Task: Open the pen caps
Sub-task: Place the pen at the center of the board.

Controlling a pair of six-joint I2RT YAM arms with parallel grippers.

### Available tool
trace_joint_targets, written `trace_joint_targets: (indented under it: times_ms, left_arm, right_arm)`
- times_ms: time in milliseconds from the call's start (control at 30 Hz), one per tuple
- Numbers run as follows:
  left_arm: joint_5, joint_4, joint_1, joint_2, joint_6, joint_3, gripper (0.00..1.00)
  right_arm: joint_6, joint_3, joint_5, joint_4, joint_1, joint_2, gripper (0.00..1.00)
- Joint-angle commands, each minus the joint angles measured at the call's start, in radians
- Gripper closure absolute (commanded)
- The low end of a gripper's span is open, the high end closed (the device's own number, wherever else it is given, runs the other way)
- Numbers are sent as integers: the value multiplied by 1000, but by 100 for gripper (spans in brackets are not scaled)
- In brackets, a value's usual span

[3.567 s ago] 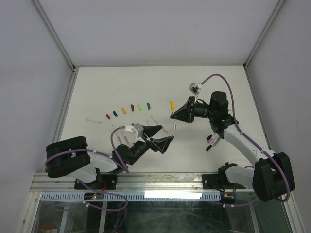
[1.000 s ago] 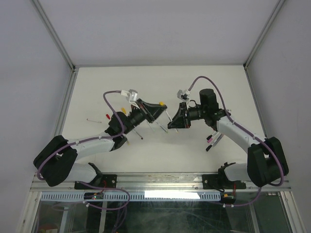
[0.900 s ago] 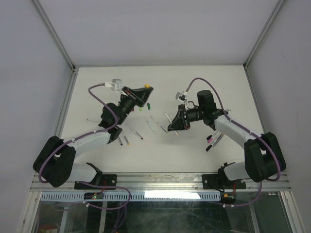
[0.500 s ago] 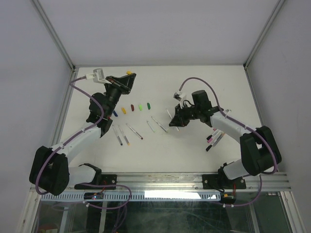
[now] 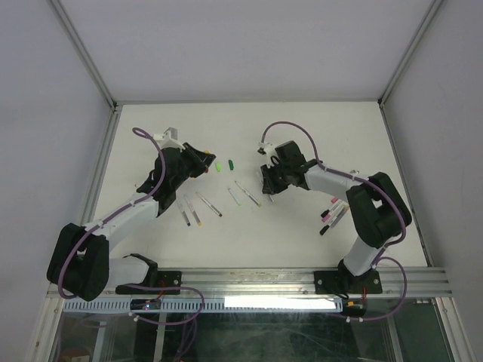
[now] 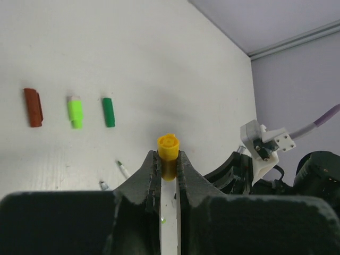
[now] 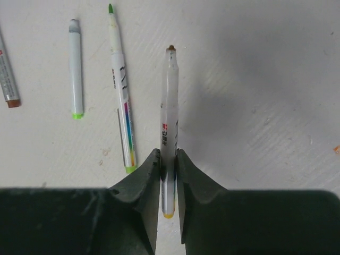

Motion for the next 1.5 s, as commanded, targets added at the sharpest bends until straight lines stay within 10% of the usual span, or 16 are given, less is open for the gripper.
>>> trace_joint_targets:
  times_ms: [0,800,1467]
  left_arm:
    - [22,-33,-1,13,-40,-13,100]
    - [63,19,-31,47,8,-27,100]
    - [-297,-588,-222,750,160,803,100]
  right_arm:
    - [35,66,47,9,12,36,80]
    - [-6,127,-49,-54,7,52,79]
    - [-3,125,-117,-89,-114,33,80]
